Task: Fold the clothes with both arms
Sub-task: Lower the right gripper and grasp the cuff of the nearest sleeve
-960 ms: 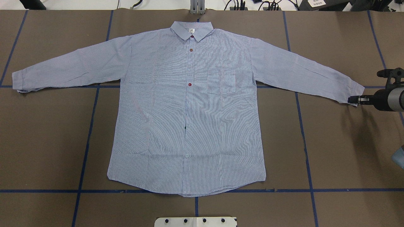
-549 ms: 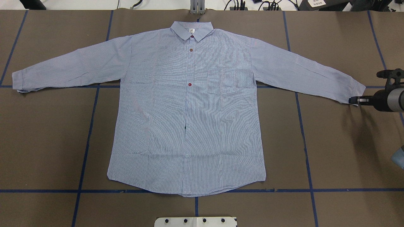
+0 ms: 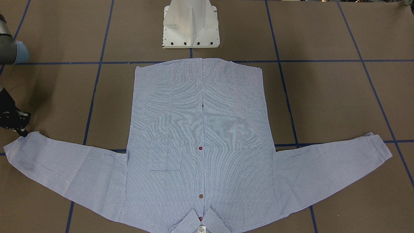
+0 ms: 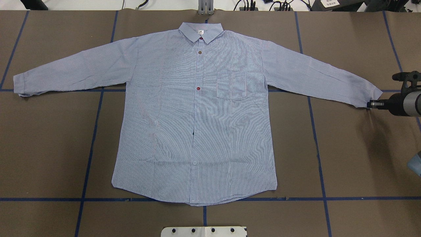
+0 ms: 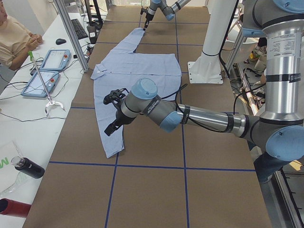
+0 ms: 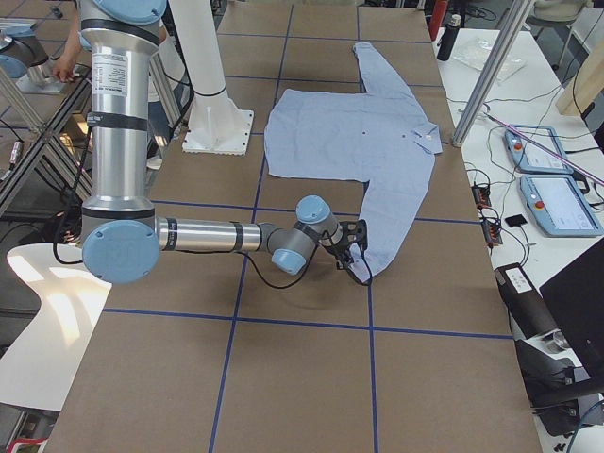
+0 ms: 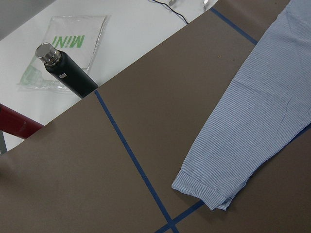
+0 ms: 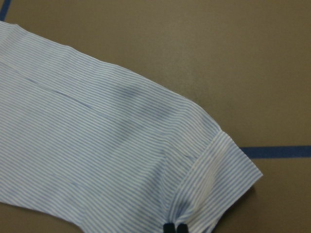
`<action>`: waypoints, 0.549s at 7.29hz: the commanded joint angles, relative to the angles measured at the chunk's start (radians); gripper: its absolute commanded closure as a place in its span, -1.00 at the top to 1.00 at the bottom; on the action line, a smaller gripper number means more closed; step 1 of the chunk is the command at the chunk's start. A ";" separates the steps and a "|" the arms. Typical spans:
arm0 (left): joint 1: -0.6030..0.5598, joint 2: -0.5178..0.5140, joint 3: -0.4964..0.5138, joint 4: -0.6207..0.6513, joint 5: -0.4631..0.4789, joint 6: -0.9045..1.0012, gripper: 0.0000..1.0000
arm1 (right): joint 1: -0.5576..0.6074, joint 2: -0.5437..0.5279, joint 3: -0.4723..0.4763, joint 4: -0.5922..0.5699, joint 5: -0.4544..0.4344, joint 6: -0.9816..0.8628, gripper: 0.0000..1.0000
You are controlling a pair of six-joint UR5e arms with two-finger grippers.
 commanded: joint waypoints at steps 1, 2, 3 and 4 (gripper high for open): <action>0.000 0.000 0.003 0.000 0.000 -0.002 1.00 | 0.010 0.062 0.110 -0.154 0.007 0.000 -1.00; 0.000 0.000 0.008 0.000 0.002 -0.002 1.00 | 0.008 0.146 0.214 -0.367 -0.004 0.004 -1.00; 0.000 0.000 0.011 0.000 0.000 -0.002 1.00 | -0.015 0.273 0.247 -0.556 -0.015 0.007 -1.00; 0.000 0.000 0.011 0.000 0.000 -0.002 1.00 | -0.106 0.405 0.231 -0.664 -0.092 0.033 -1.00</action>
